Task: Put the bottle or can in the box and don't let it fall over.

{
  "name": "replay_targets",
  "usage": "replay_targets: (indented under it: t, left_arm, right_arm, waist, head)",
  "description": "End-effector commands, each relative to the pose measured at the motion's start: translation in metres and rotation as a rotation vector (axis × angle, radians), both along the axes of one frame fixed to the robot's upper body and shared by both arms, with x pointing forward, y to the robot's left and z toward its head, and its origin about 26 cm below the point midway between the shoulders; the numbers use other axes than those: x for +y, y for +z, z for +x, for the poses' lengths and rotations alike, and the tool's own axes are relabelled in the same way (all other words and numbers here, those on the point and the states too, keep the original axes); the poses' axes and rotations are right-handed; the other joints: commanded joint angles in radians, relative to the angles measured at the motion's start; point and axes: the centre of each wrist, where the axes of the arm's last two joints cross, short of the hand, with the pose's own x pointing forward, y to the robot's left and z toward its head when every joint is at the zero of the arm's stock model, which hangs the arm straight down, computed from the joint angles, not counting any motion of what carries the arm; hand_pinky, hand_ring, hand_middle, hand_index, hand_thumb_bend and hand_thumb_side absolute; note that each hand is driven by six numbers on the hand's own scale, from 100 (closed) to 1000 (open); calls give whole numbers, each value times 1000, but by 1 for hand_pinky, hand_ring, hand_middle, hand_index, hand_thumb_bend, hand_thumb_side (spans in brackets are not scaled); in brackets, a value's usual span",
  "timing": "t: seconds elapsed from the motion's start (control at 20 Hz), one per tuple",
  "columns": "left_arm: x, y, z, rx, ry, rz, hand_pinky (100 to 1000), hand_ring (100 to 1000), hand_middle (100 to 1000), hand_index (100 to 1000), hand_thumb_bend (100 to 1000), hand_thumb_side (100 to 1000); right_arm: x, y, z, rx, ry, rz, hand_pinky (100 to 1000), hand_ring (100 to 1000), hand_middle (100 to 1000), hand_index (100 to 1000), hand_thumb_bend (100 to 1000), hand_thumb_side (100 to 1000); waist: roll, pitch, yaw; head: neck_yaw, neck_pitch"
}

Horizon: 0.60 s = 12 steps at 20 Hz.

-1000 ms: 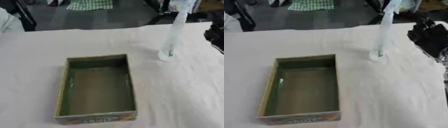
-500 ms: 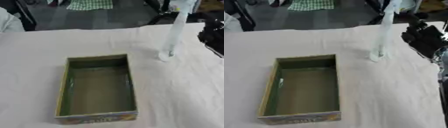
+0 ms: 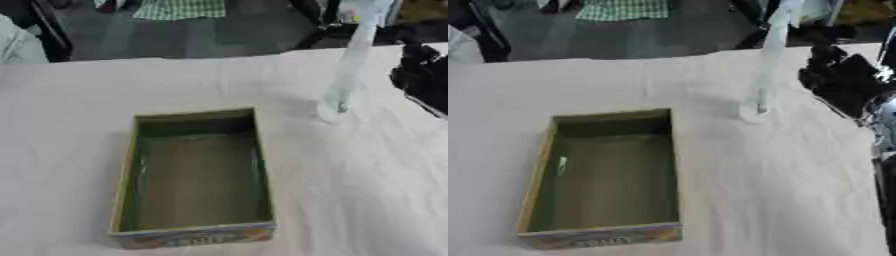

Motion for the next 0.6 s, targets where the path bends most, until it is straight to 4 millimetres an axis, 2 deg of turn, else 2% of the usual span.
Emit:
replay_targets:
  t: [0.05,0.6]
  left_arm:
    - [0,9,-1,-28,-11,20,823,1000,983,766,777,654]
    - [0,9,0,-28,-16,19,823,1000,984,765,776,653]
  right_arm:
    - [-2,11,1,-19,14,-16,100,100,279,1000,617,1000]
    - [-3,7,9,0,44,-3,100,100,266,1000,624,1000]
  waist:
    - [0,-11,1]
    - [3,-8,6]
  head:
    - [-1,-12]
    - [-2,-17]
